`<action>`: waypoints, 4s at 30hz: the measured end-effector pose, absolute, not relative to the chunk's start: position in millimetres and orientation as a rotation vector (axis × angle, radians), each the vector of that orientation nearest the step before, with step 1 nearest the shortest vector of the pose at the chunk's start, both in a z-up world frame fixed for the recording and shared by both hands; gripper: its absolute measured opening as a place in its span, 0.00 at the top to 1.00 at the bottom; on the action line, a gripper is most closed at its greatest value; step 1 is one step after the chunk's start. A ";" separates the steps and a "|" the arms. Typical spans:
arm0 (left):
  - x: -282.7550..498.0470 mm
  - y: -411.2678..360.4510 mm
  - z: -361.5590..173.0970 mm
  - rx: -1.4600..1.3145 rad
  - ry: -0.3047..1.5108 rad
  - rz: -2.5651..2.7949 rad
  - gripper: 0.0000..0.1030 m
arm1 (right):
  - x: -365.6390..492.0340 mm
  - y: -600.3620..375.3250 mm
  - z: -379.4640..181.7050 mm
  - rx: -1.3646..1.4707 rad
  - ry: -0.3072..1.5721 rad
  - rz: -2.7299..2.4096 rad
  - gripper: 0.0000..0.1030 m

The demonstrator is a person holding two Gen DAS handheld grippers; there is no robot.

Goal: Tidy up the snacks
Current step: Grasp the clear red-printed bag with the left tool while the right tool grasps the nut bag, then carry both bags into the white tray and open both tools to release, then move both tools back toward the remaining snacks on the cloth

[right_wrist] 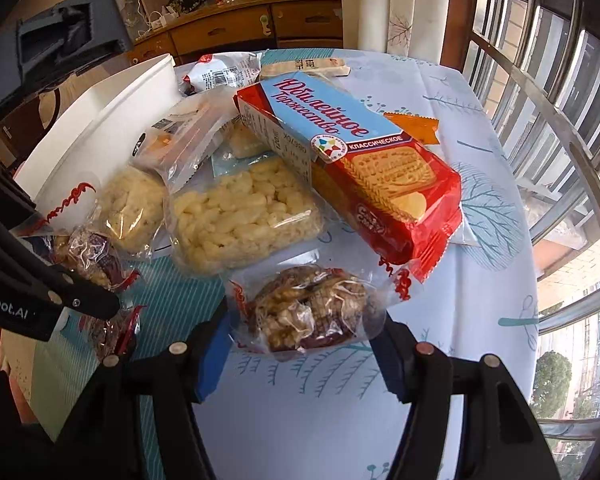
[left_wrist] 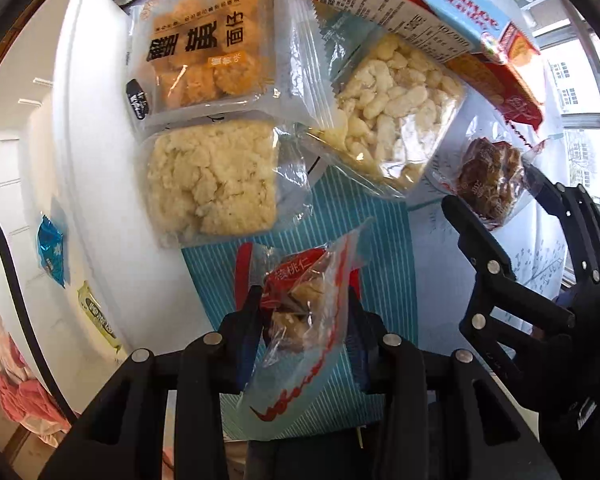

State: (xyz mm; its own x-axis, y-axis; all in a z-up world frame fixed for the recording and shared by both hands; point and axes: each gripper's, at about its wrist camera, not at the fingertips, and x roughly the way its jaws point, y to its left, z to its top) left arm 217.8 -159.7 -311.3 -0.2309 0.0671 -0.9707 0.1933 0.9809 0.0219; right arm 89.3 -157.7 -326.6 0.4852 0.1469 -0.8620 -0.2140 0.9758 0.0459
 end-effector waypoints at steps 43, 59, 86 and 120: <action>115.0 -7.3 -57.3 -0.068 1.089 -0.150 0.65 | 42.7 -9.4 -183.2 -0.036 0.693 0.355 0.39; 89.8 75.5 -67.7 -0.043 0.912 -0.198 0.64 | 41.0 61.2 -181.8 0.002 0.694 0.376 0.37; 79.9 85.8 -81.7 -0.009 0.966 -0.145 0.24 | 31.6 72.4 -187.5 -0.007 0.727 0.296 0.22; 62.8 -16.2 -66.6 -0.045 0.940 -0.116 0.19 | 12.4 -29.4 -179.8 -0.054 0.752 0.291 0.22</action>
